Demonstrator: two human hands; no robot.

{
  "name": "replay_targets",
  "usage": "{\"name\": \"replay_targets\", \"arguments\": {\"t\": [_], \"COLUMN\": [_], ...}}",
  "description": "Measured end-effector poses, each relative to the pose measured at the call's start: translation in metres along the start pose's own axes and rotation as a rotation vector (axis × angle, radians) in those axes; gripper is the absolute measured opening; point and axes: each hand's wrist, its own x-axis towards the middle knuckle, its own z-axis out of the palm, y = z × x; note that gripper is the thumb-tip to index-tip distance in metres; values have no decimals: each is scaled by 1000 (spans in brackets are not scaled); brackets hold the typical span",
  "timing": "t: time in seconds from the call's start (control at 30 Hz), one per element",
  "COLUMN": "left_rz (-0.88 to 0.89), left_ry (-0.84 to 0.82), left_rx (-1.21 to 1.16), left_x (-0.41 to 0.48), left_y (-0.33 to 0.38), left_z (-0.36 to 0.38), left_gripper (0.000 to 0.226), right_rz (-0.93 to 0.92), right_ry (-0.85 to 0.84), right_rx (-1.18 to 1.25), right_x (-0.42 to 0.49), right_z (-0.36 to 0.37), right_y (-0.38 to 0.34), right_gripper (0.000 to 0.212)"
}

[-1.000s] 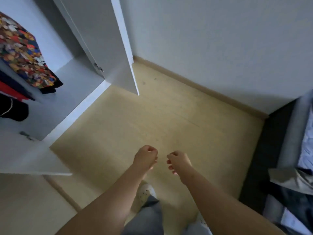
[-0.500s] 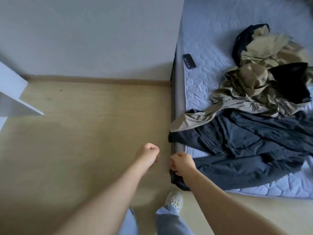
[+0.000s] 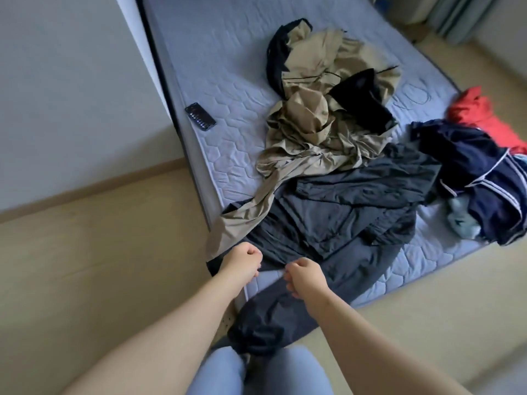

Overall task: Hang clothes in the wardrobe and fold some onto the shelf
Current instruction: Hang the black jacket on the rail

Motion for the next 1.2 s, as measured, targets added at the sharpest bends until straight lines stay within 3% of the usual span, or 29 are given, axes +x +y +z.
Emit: {"name": "replay_targets", "arguments": {"t": [0.33, 0.53, 0.63, 0.87, 1.03, 1.2], "left_rz": [21, -78, -82, 183, 232, 273], "left_ry": [-46, -15, -44, -61, -90, 10], "left_rx": [185, 245, 423, 782, 951, 1072], "left_x": [75, 118, 144, 200, 240, 262], "left_y": [88, 97, 96, 87, 63, 45], "left_z": [109, 204, 249, 317, 357, 368], "left_gripper": [21, 20, 19, 24, 60, 64], "right_rz": [106, 184, 199, 189, 81, -7], "right_ry": [49, 7, -1, -14, 342, 324], "right_rx": [91, 19, -46, -160, -138, -76], "right_x": [106, 184, 229, 294, 326, 364], "right_z": [-107, -177, -209, -231, -231, -240], "right_y": [-3, 26, 45, 74, 97, 99], "right_gripper": [16, 19, 17, 13, 55, 78]}}
